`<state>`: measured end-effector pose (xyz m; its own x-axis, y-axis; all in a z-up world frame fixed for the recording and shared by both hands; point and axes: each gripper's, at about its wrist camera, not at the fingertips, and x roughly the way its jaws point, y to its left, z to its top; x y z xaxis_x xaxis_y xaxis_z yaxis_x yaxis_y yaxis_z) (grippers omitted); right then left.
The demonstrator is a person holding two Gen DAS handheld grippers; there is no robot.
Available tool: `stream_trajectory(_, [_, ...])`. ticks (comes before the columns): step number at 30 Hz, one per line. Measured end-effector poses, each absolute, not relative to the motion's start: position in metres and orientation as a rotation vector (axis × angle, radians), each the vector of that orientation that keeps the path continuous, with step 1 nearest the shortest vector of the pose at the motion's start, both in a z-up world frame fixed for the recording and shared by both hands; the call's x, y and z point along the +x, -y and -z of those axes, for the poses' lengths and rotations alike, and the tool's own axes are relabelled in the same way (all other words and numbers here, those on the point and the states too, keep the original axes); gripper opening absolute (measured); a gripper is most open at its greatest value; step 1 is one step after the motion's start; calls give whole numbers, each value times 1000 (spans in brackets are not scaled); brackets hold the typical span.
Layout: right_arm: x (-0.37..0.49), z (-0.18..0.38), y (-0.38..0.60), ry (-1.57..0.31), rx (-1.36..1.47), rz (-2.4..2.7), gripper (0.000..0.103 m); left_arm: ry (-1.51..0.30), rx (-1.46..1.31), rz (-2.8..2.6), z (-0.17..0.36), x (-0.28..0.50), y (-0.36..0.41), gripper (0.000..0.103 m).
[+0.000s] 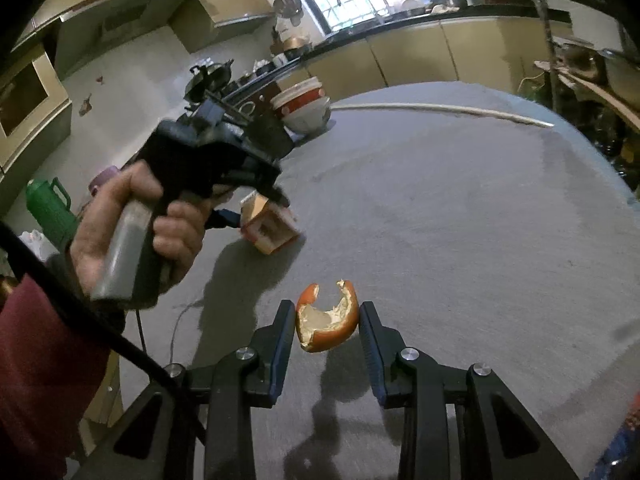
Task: Collect trash
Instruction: 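Grasp the orange peel with the right tool while the left grasps the orange-and-white box, then lift and hold the orange peel with the right tool while the left holds the box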
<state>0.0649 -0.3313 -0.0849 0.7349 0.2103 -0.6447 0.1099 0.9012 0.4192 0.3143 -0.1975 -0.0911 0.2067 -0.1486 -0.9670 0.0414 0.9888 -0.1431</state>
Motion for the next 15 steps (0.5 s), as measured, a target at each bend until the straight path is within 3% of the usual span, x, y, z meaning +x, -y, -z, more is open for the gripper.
stream_trajectory(8, [21,68,343,-688,484,-4,35,-1199,111,279,54,236,200,47])
stream_trajectory(15, [-25,50,348,-636,468,55,35,-958,292,351,4,137,203,48])
